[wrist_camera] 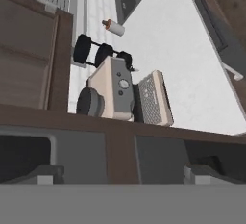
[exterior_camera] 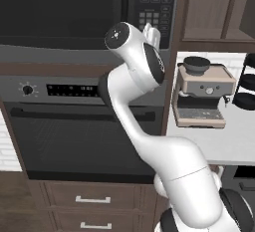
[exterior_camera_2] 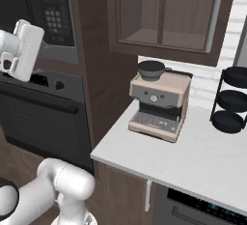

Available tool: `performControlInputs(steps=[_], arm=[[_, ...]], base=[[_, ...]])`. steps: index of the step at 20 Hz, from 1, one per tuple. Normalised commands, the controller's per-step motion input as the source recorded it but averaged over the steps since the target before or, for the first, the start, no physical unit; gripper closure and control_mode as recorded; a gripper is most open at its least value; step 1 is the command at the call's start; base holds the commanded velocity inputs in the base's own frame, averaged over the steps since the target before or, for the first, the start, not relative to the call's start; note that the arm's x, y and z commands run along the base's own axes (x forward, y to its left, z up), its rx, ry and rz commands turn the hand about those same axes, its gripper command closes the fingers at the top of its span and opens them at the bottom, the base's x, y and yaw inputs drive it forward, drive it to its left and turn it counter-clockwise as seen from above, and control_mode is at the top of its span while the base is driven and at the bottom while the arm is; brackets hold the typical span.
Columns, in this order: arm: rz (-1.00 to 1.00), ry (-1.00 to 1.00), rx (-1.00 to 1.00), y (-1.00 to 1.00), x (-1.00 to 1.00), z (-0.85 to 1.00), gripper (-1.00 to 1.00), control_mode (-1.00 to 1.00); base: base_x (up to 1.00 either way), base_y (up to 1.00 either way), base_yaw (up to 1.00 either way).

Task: Open the microwave, place the bowl with waffle inside the microwave, then close the microwave door and turn it on.

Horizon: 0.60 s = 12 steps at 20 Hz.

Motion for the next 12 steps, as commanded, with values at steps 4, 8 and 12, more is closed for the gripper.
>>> performControlInputs(steps=[4, 8, 12], arm=[[0.00, 0.00, 0.00, -0.07, 0.41, 0.00, -1.00, -1.00], [0.00, 0.00, 0.00, -0.04, 0.36, 0.00, -1.00, -1.00], [0.00, 0.00, 0.00, -0.05, 0.35, 0.00, -1.00, -1.00]], base=[[0.00, 0.00, 0.00], [0.00, 0.00, 0.00], [0.00, 0.00, 0.00]])
